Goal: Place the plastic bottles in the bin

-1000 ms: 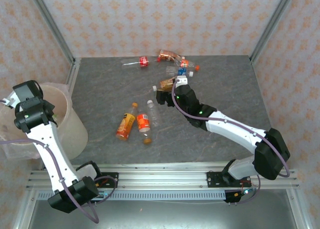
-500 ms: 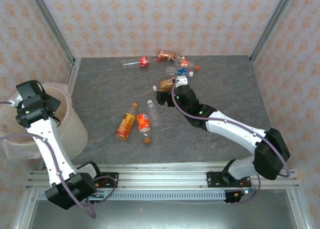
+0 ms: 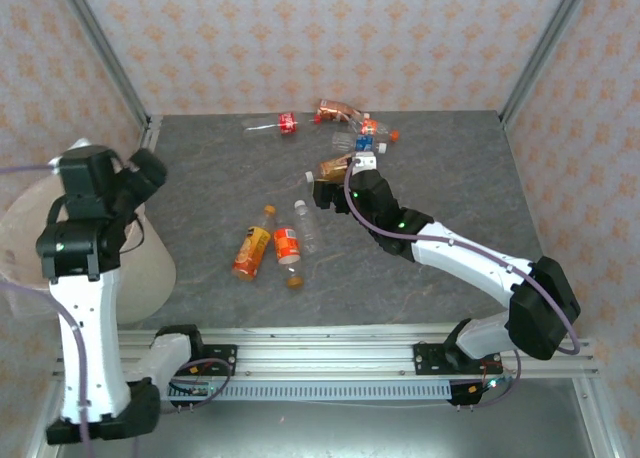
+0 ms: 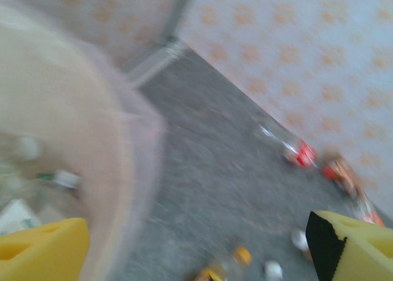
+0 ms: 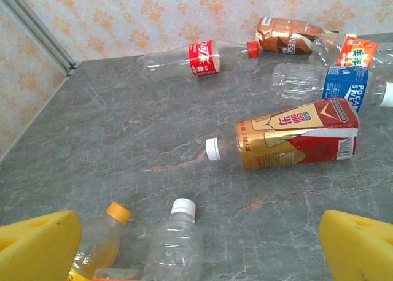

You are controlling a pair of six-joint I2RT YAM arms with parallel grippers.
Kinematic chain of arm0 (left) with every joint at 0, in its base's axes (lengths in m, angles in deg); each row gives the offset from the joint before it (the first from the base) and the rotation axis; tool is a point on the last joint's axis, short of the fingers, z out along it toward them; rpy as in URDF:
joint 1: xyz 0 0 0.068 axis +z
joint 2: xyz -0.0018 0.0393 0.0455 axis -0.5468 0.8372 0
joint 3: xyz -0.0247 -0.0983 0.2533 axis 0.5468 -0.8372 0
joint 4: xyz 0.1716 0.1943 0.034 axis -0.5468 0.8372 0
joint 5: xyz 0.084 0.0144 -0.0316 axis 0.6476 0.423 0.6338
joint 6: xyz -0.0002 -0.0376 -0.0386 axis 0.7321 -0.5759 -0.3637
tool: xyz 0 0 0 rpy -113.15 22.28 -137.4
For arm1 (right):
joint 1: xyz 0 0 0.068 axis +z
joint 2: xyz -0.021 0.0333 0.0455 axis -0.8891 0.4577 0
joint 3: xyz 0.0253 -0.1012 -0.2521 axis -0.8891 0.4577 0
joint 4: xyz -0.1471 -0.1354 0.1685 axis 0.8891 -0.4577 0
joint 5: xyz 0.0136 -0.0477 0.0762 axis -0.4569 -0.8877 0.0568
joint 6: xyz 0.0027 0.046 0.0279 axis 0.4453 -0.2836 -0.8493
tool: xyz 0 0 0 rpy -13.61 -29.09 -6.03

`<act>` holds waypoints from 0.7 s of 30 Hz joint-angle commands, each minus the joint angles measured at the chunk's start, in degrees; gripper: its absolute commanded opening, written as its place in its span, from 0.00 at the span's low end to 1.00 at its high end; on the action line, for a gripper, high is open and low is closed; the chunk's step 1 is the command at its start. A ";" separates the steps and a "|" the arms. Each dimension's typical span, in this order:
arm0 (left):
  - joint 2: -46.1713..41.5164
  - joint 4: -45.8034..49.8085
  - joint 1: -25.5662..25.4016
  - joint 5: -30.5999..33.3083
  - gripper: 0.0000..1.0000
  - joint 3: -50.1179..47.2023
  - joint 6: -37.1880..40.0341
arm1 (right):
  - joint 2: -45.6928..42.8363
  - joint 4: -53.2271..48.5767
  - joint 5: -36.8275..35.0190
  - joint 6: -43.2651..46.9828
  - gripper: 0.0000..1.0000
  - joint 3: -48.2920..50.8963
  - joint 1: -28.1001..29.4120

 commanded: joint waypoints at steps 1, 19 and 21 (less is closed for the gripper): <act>5.65 -0.90 -11.75 9.83 0.99 1.12 0.42 | -1.70 -0.10 -2.42 -1.50 0.99 0.50 -0.24; 23.04 -6.31 -27.52 6.41 1.00 -4.81 -3.17 | 7.54 -4.38 19.00 1.85 1.00 2.86 3.63; 23.56 -6.13 -27.58 6.37 1.00 -5.22 -3.51 | 9.95 -5.24 18.38 0.90 1.00 2.17 4.92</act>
